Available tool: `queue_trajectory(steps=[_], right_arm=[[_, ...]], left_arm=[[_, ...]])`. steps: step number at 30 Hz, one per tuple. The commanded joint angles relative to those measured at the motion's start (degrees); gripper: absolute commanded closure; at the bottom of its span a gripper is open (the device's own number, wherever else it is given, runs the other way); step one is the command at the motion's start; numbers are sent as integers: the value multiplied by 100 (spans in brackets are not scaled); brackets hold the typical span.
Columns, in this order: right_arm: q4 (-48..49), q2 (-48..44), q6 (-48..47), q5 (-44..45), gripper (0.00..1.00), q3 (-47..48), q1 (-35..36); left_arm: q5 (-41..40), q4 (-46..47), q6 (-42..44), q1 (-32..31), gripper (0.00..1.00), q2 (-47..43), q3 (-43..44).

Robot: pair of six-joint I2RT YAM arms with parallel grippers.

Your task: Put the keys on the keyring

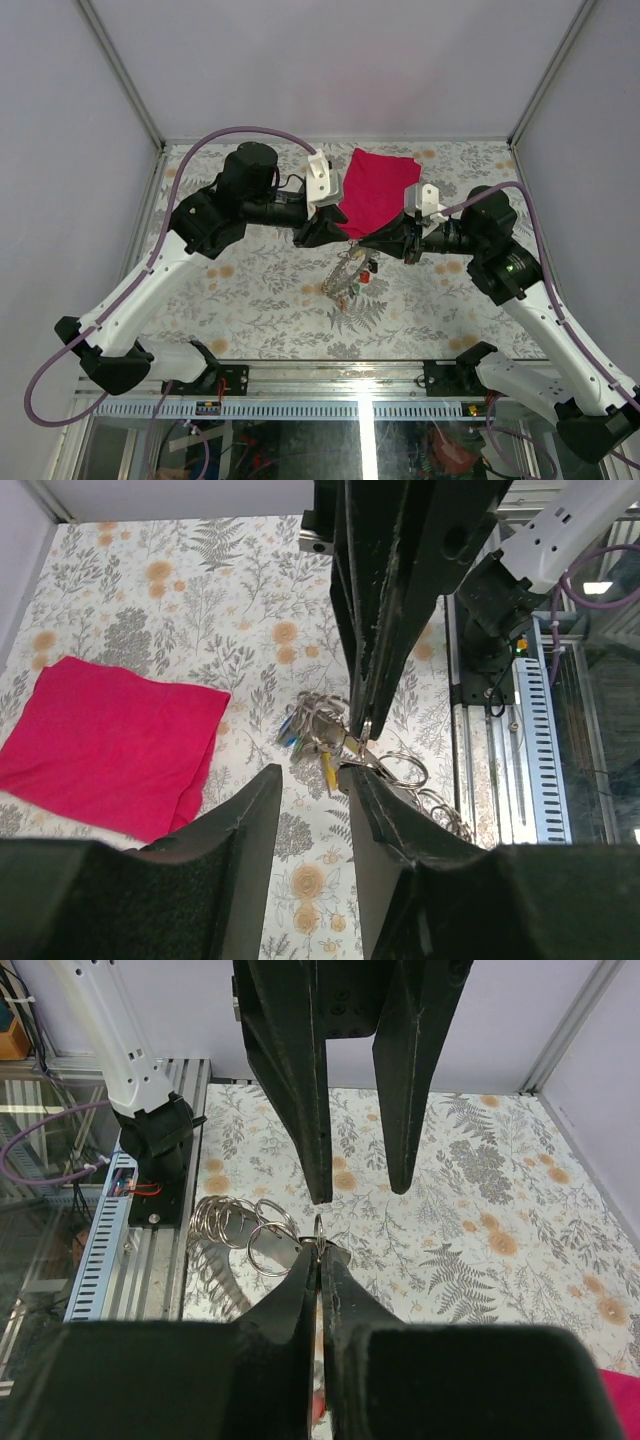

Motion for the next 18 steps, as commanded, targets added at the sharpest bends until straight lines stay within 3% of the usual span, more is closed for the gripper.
queue_trajectory(steps=[1,14,18], right_arm=[[499,-143,77,-24,100,296,7],[653,-201,191,34,100,299,7],[724,-219,234,30,100,280,12]], left_arm=[[547,476,-124,71,65,-118,-75],[820,409,-107,79,66,51,-117],[826,387,-97,75,71,105,-141]])
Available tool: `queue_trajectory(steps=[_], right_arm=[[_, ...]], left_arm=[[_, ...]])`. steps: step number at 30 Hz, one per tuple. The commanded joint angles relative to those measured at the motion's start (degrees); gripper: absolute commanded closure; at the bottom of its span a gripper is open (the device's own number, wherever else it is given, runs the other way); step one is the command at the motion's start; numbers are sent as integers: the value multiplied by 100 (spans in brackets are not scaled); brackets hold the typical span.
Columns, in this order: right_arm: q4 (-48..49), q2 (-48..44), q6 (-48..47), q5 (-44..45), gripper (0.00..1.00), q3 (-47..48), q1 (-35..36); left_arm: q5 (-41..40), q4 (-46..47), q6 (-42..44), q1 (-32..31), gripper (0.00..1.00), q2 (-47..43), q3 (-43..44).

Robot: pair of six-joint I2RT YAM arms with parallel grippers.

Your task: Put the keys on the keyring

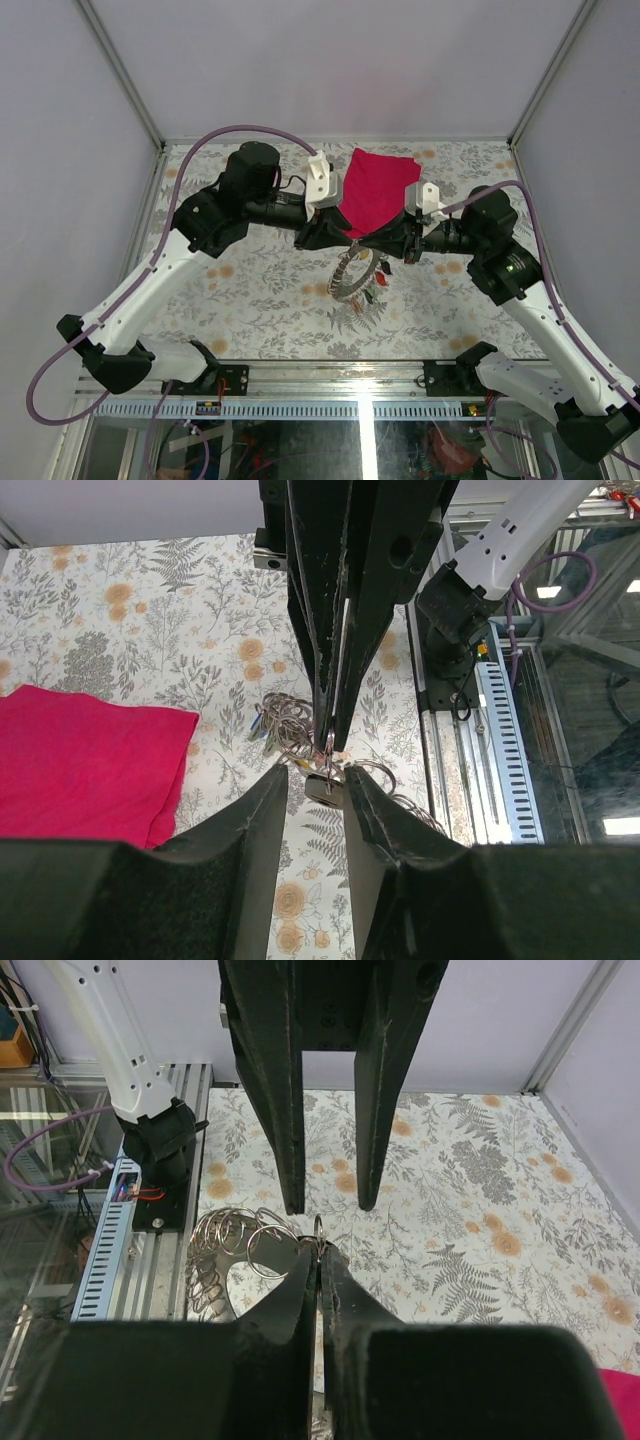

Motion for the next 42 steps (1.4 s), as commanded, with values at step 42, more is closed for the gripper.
queue_trajectory(steps=[42], right_arm=[[1490,-564,1021,1525,100,-115,12]], left_arm=[[-379,415,-15,37,100,11,-220]])
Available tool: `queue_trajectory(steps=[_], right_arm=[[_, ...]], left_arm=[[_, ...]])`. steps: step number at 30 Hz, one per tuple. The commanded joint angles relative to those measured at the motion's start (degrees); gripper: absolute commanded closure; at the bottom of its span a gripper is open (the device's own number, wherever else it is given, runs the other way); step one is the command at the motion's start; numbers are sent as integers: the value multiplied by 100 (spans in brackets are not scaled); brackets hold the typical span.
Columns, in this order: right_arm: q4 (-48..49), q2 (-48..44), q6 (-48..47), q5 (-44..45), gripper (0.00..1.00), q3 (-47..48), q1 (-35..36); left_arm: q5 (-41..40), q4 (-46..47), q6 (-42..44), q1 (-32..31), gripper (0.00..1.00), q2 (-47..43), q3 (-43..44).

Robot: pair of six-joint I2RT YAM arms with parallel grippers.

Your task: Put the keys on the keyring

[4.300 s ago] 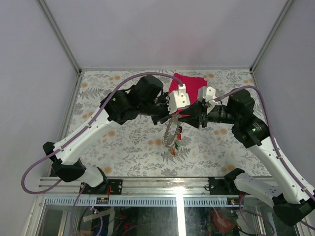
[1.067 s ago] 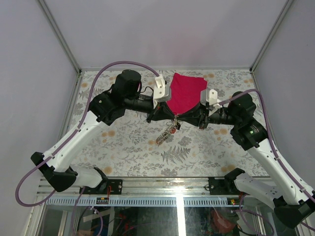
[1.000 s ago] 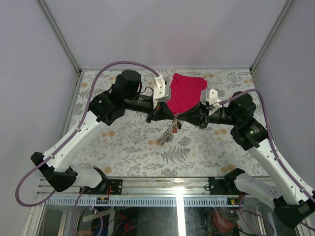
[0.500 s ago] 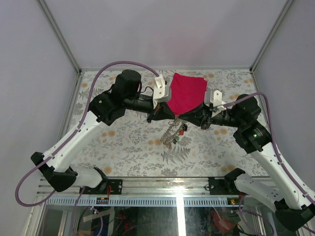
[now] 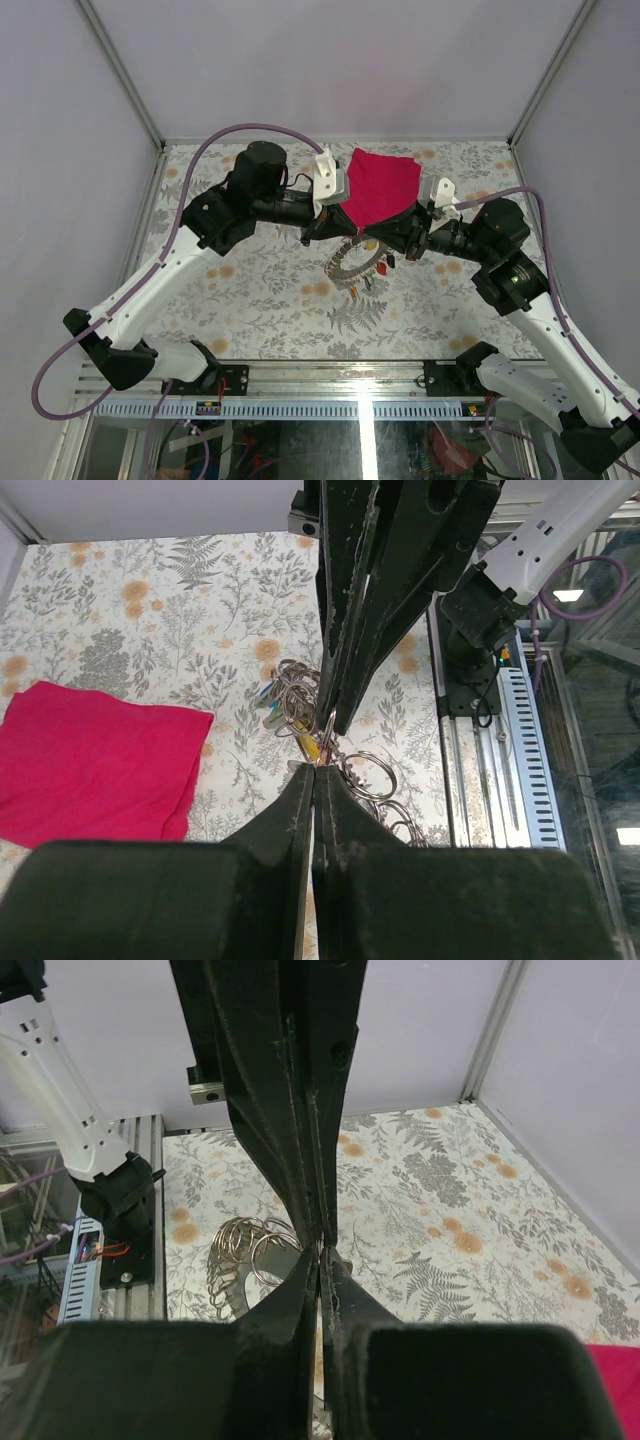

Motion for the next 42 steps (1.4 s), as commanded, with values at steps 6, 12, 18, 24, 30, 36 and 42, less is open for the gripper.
queue_trajectory(steps=[6,12,18,24,30,36,42], right_arm=[[769,-118,330,621,100,162,2],[770,-199,122,93,100,140,-2],[765,-237,-55,-386,100,189,-7],[95,-28,-425,-941,100,577,1],[-266,157,-680,-1178,100,739,-3],[-255,206,-763,-1059,100,706,-7],[-390,282,-821,-1150,100,693,-1]], left_arm=[[-310,246,-24,51,100,-180,-243],[-436,389,-140,49,100,-163,-298],[-291,262,-142,46,100,23,-184],[-178,-169,67,49,100,299,182],[-61,-397,191,45,100,413,384],[109,-892,337,44,95,663,696],[-201,-505,94,47,88,575,580]])
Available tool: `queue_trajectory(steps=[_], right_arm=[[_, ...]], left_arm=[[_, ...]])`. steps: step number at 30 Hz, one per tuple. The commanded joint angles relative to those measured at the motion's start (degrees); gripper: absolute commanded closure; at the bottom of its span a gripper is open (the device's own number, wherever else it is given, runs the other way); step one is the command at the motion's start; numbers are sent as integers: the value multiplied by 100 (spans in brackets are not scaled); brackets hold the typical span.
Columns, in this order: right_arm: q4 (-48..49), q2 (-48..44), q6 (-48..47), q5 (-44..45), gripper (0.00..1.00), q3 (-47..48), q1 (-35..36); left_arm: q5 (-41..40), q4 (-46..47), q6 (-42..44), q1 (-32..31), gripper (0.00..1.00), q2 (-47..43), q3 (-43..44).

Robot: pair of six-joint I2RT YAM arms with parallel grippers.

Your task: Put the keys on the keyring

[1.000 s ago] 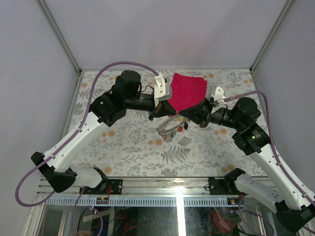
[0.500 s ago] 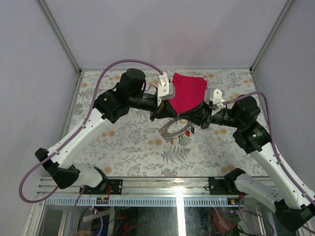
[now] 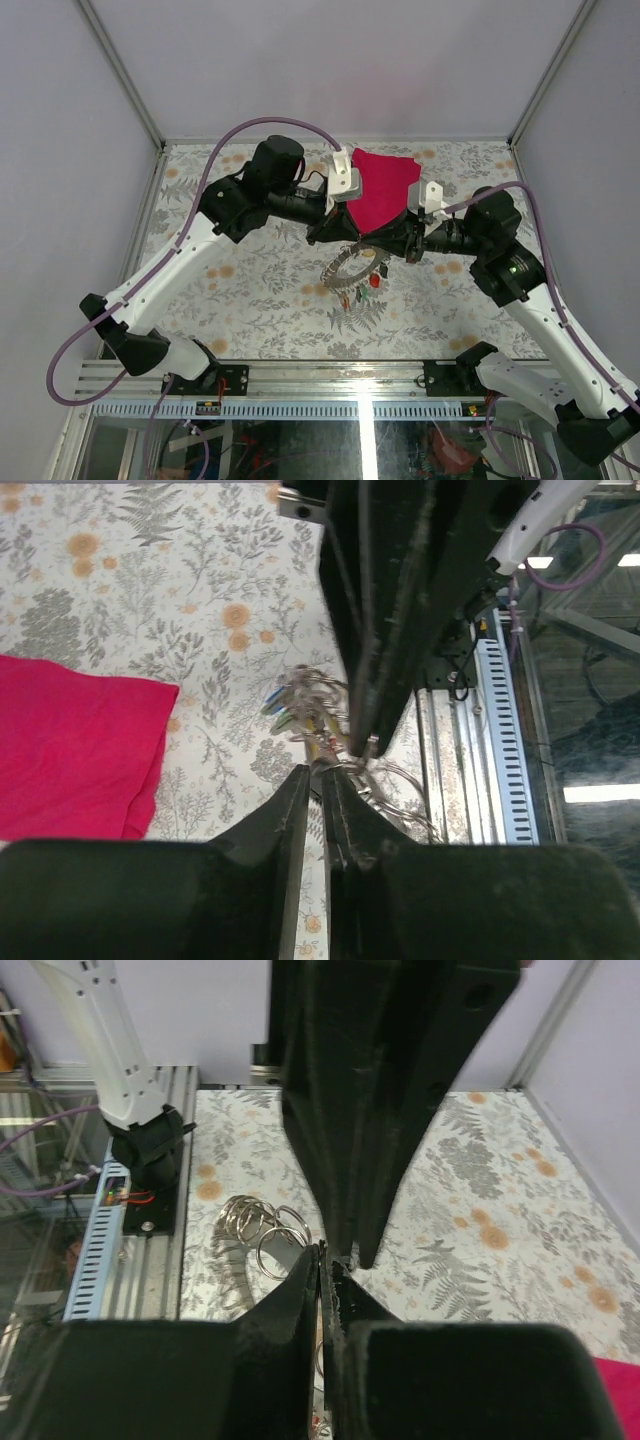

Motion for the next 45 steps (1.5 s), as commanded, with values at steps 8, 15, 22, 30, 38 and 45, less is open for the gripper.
queue_trajectory(steps=[8,15,22,30,38,45], right_arm=[[185,-118,-179,-319,100,300,35],[258,-252,-93,319,100,171,40],[549,-244,490,938,100,-84,42],[584,253,985,1070,100,-76,41],[391,1242,1144,1185,100,311,300],[-880,1543,789,1387,100,673,508]], left_arm=[[-859,1265,-691,45,61,-262,-439],[-1473,2034,-1128,98,56,-679,-1013],[-2212,2905,-1964,594,49,-1106,-1621],[-3205,3433,-3148,1608,16,-1368,-2092],[-4276,2979,-3839,2232,0,-1359,-2130],[-4679,2514,-3990,2249,0,-1120,-2018]])
